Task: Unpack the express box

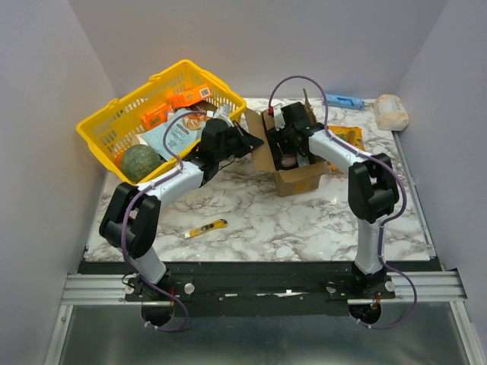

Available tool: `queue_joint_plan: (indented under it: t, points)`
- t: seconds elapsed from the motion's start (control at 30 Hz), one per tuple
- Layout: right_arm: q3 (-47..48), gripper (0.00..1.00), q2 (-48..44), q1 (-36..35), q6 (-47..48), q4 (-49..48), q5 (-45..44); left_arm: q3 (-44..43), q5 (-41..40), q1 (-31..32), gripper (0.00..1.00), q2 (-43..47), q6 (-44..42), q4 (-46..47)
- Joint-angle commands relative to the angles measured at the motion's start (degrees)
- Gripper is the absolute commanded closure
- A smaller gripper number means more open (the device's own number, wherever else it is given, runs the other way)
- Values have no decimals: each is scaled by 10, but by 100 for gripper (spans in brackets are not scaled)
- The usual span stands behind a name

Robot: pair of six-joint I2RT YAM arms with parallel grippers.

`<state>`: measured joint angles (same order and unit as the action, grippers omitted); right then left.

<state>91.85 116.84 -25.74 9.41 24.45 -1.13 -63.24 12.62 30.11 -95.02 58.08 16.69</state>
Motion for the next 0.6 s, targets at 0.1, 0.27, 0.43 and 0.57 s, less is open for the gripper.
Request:
queue_joint_plan:
  t: [0.1, 0.27, 0.43, 0.57]
  points:
    - [-76, 65, 16, -20, 9, 74, 37, -3, 63, 23, 100, -17, -21, -21]
    - [-79, 70, -41, -16, 5, 67, 17, 1, 55, 21, 100, -12, -21, -23]
    - [-80, 84, -146, -17, 7, 86, 32, 3, 49, 19, 100, -10, -22, -19]
    - [-119, 92, -219, -17, 7, 89, 41, 3, 51, 18, 100, -9, -22, -17]
